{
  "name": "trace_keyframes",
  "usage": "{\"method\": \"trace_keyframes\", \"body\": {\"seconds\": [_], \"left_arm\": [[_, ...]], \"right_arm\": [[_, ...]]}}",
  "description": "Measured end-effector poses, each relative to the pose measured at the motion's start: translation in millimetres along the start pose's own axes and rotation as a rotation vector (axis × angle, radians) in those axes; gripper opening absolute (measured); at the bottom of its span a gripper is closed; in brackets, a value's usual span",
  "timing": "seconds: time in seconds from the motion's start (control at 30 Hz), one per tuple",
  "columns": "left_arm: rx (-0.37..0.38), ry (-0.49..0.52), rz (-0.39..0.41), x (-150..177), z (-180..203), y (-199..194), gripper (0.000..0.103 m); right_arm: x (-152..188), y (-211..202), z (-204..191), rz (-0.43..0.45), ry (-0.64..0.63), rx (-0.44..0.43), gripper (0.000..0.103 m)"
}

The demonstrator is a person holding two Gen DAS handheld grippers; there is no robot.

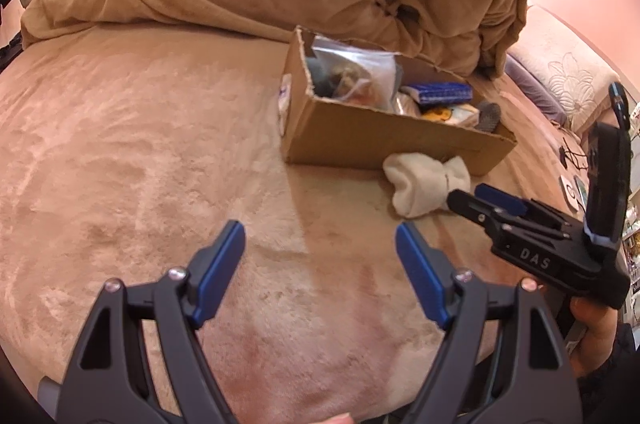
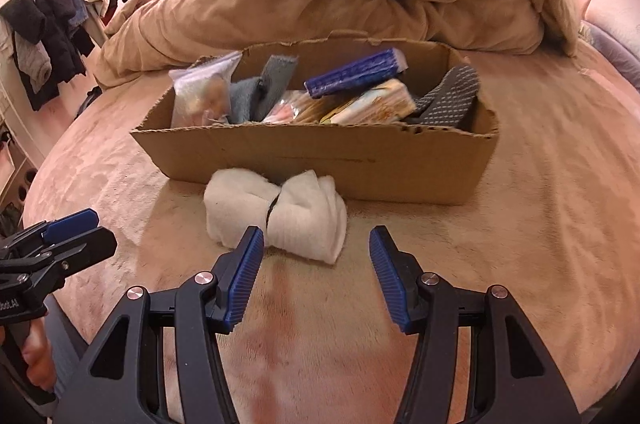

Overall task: Organize objects
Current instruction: 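Move the right gripper to the white socks and grasp them, then lift the white socks with the right gripper and carry them over the box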

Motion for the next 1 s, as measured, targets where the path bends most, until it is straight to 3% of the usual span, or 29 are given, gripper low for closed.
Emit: {"method": "trace_keyframes", "body": {"seconds": [0.27, 0.53, 0.7, 1.0], "left_arm": [[0.017, -0.033, -0.006, -1, -3, 13, 0.079], [0.018, -0.023, 0.001, -4, 2, 6, 0.079], [0.014, -0.01, 0.025, -8, 9, -9, 0.079], [0.009, 0.015, 0.059, -16, 25, -38, 0.079]], "right_arm": [[-1, 20, -10, -0.014, 0.002, -0.051, 0.058], [4, 25, -22, -0.024, -0.012, -0.072, 0.035], [1, 12, -23, -0.003, -0.002, -0.086, 0.028], [-8, -31, -21, 0.076, -0.019, -0.067, 0.028]]}}
Point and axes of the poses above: each gripper's, at about its wrist camera, not at the fingertips, and y roughly the way its jaws point, z to its right, x to its underside, the point moved 9 cm from there along y, roughly the way its jaws point, and after that the axes turned 8 degrees about y, right-handed, at the moved point
